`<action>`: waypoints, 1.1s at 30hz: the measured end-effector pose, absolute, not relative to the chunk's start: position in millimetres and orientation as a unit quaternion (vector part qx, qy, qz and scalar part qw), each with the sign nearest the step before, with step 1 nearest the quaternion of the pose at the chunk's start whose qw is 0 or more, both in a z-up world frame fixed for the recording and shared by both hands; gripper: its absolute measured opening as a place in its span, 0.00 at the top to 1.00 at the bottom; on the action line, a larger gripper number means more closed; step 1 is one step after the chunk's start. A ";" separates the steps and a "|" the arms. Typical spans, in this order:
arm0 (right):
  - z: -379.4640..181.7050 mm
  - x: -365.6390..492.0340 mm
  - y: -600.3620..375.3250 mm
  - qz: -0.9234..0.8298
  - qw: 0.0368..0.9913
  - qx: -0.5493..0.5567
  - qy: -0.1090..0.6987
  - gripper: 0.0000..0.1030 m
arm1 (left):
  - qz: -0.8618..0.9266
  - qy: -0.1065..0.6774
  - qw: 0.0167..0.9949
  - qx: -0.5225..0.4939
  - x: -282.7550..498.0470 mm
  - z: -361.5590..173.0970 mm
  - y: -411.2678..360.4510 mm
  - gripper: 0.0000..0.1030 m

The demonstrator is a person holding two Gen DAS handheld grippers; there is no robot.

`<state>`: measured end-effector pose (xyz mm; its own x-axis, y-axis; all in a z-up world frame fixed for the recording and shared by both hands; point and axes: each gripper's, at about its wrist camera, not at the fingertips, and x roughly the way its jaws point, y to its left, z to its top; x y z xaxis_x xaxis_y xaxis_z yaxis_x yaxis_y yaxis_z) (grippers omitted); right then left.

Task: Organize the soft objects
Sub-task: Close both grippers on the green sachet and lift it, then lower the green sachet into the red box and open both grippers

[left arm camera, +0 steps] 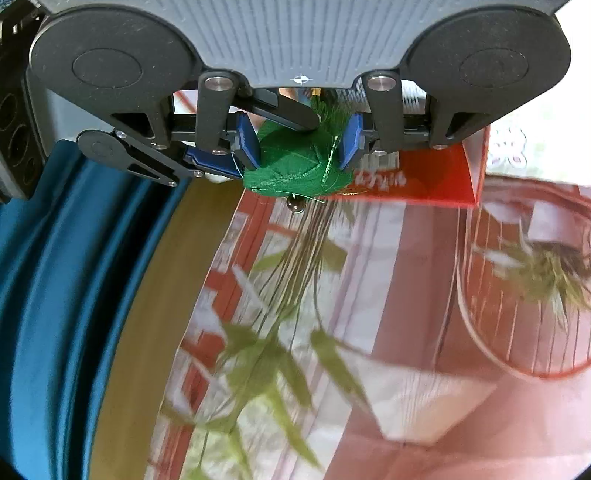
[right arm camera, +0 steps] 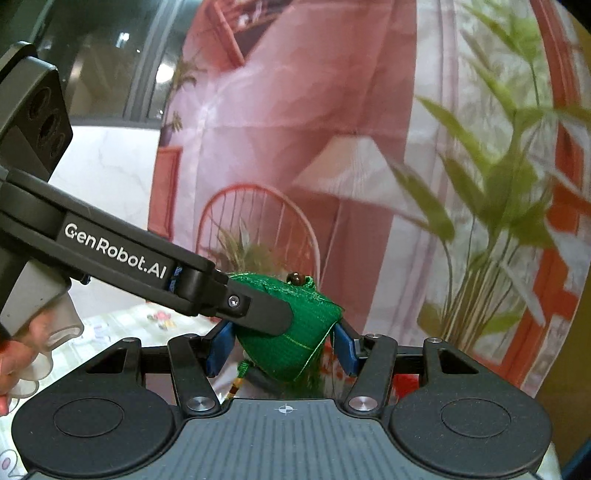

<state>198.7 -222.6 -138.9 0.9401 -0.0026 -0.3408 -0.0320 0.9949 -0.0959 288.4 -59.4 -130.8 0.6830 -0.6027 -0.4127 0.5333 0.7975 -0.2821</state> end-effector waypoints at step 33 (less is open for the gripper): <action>-188.5 131.6 -226.6 -0.115 0.970 0.008 0.212 0.00 | -0.206 0.270 0.941 0.000 238.3 -159.7 -37.7 0.04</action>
